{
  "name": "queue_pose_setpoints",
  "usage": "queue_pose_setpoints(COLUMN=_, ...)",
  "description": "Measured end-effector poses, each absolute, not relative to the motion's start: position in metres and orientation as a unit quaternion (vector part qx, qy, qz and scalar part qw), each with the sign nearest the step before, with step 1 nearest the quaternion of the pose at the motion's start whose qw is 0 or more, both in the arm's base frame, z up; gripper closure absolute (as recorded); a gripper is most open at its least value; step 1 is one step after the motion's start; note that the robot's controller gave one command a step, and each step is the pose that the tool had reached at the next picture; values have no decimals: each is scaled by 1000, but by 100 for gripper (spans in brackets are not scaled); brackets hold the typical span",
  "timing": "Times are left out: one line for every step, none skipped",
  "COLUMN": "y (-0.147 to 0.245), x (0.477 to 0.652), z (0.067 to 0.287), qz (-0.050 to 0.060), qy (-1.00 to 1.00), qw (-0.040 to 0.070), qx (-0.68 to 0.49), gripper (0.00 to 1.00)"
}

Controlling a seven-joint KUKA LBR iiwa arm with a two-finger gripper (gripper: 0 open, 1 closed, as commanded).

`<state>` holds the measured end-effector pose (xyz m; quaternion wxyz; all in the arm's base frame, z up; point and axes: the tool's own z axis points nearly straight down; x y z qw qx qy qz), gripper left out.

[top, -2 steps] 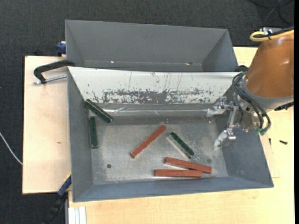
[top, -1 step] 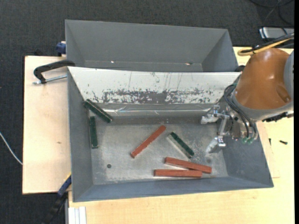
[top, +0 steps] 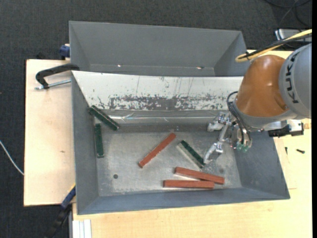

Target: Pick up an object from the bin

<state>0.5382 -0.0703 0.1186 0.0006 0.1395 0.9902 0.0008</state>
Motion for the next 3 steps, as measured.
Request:
queue_pose_setpoints(y=-44, x=512, z=76, qz=1, qy=996, qw=-4, qx=85, gripper=100)
queue_pose_setpoints(y=-44, x=512, z=76, qz=1, qy=996, qw=-3, qx=85, gripper=100)
queue_pose_setpoints(y=-32, x=522, z=259, qz=1, qy=994, qw=8, qx=108, gripper=100)
